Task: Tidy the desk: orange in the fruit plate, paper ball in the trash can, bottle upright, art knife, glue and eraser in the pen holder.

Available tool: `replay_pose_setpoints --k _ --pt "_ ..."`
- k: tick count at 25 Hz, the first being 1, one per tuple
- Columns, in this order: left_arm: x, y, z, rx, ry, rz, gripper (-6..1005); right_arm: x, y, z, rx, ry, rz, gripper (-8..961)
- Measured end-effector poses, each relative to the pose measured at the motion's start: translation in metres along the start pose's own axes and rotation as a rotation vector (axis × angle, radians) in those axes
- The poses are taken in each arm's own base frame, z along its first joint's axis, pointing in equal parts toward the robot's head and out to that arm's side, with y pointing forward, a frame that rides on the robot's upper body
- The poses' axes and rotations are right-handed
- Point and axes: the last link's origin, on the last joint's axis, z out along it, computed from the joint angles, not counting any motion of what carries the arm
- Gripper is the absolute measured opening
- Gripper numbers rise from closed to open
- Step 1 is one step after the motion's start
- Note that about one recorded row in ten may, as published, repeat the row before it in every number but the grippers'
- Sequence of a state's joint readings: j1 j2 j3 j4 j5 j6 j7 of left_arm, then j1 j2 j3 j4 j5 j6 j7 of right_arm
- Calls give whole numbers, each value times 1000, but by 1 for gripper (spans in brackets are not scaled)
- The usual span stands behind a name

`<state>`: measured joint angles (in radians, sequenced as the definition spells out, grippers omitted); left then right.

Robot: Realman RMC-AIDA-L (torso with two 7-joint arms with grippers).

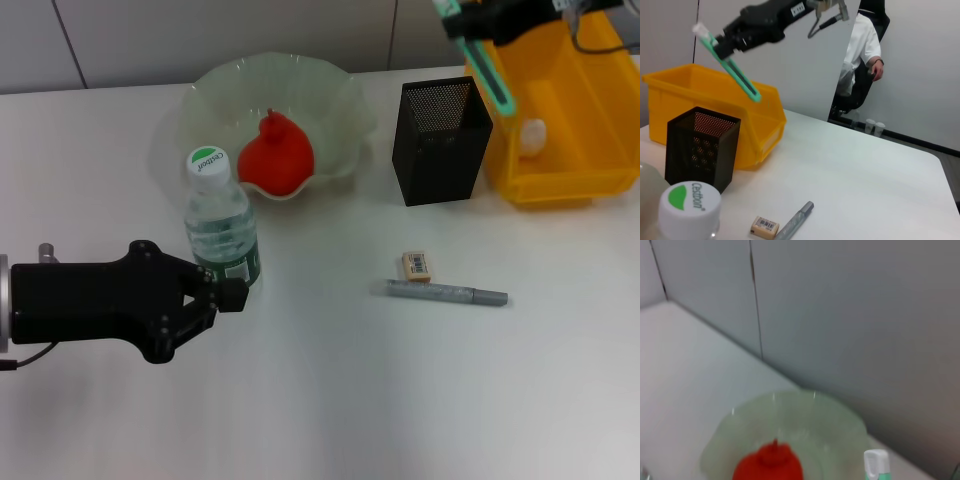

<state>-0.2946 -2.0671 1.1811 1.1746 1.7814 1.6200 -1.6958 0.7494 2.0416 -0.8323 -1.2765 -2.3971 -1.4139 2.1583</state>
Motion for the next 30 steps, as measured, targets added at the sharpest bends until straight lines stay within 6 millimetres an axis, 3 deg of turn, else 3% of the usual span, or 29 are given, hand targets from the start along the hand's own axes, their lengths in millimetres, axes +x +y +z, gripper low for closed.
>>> replay_pose_setpoints --k 7,21,30 --pt "0 0 0 0 1 -3 -1 2 -8 5 13 -97 -9 162" --pt "-5 -1 -1 4 6 -21 -1 47 -10 24 -27 -167 10 161" --pt "-6 -1 -1 3 7 -26 -1 64 -13 25 -18 -159 35 162"
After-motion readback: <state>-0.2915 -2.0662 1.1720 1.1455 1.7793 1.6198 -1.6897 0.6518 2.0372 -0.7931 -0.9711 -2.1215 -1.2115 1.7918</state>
